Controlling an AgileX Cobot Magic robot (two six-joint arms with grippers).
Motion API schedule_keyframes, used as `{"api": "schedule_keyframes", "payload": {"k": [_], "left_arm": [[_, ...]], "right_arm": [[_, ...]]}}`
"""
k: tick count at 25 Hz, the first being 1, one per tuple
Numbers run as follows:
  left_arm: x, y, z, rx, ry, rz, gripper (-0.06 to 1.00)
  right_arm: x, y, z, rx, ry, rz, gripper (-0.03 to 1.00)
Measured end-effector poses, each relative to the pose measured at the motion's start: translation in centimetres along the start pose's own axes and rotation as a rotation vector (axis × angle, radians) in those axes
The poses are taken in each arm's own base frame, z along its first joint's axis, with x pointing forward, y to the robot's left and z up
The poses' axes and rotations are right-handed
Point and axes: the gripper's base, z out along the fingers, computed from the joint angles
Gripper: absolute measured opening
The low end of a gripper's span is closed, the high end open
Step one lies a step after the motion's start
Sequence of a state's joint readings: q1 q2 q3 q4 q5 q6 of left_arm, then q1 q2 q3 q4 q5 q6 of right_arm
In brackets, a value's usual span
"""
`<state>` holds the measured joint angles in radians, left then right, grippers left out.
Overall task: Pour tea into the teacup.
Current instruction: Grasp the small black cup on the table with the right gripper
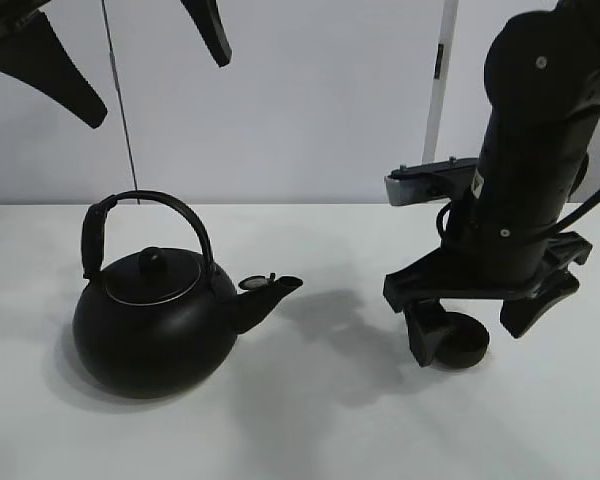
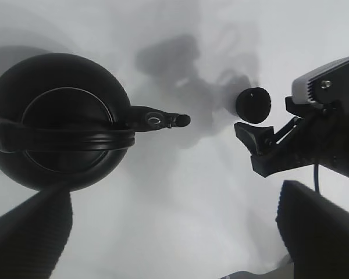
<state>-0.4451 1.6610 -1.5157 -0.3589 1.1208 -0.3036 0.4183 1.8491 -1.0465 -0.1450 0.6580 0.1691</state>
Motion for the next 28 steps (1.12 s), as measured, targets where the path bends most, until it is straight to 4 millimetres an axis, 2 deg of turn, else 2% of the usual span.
{"api": "schedule_keyframes", "payload": {"k": [3,7,12,18,24,28], "left_arm": [[0.0,0.0,0.0,0.0,0.0,0.0,0.69],[0.0,0.0,0.0,0.0,-0.001,0.0,0.69],[-0.1,0.0,0.0,0.005,-0.016,0.0,0.69],[-0.3,-0.1,0.0,0.009,-0.029,0.0,0.69],[-0.3,-0.1,0.0,0.009,-0.029,0.0,0.69],[-0.3,-0.1,0.0,0.01,-0.033,0.0,0.69]], "right_arm": [[-0.1,0.2,1.5,-0.011,0.013,0.01,0.62],[-0.3,0.4,2.2,-0.025,-0.01,0.031,0.61],[-0.6,0.5,2.2,-0.033,-0.045,0.061,0.56],[-0.7,0.5,2.2,-0.034,-0.055,0.085,0.4],[-0.7,0.5,2.1,-0.037,-0.05,0.104,0.4],[-1.5,0.5,1.5,-0.044,-0.049,0.127,0.4]]}}
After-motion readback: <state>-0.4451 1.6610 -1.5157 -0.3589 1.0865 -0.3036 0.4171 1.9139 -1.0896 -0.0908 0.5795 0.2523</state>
